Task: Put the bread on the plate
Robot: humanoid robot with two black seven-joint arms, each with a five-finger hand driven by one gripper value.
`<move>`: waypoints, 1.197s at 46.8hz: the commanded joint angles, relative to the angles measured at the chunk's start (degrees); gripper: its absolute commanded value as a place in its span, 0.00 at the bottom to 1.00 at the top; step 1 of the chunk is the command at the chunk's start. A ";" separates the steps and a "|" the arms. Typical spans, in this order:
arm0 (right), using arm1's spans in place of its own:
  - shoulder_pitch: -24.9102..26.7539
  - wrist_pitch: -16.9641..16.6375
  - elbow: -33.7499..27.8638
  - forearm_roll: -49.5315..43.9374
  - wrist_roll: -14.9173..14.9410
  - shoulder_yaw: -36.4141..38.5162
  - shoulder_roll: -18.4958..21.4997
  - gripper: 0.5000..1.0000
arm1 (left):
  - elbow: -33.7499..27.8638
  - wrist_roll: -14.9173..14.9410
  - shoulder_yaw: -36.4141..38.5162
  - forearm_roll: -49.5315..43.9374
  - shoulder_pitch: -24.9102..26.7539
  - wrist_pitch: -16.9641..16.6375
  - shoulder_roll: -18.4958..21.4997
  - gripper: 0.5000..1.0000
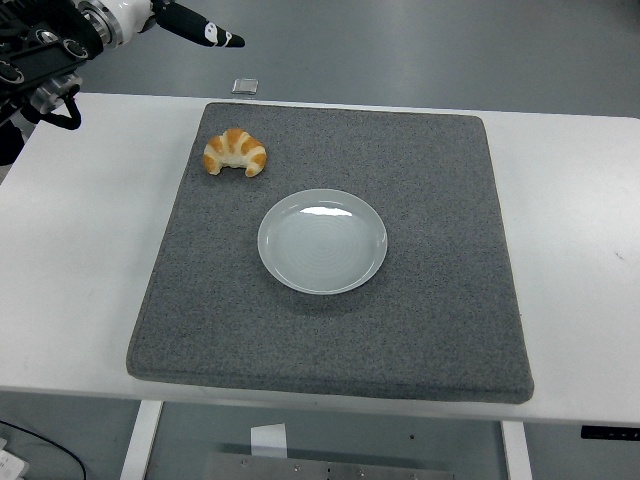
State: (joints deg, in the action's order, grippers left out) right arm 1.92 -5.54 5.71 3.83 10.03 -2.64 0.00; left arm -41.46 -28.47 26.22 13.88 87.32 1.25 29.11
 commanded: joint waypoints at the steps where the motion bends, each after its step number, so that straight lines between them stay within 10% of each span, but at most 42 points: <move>1: 0.01 0.00 0.00 -0.05 -0.01 0.00 0.00 0.86 | -2.22 -0.09 1.47 6.40 0.84 -0.02 1.38 1.00; 27: 0.01 0.00 0.00 0.04 -0.01 0.00 0.00 0.86 | -0.47 -0.09 5.95 31.73 -2.15 -1.69 1.82 1.00; 56: 0.01 0.00 0.00 -0.05 -0.01 0.00 0.00 0.86 | 4.54 -0.01 6.12 35.34 -7.07 -7.40 -3.89 1.00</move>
State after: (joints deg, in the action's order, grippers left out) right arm 1.93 -5.54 5.71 3.82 10.02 -2.64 0.00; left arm -36.99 -28.56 32.33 49.22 80.78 -5.75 25.68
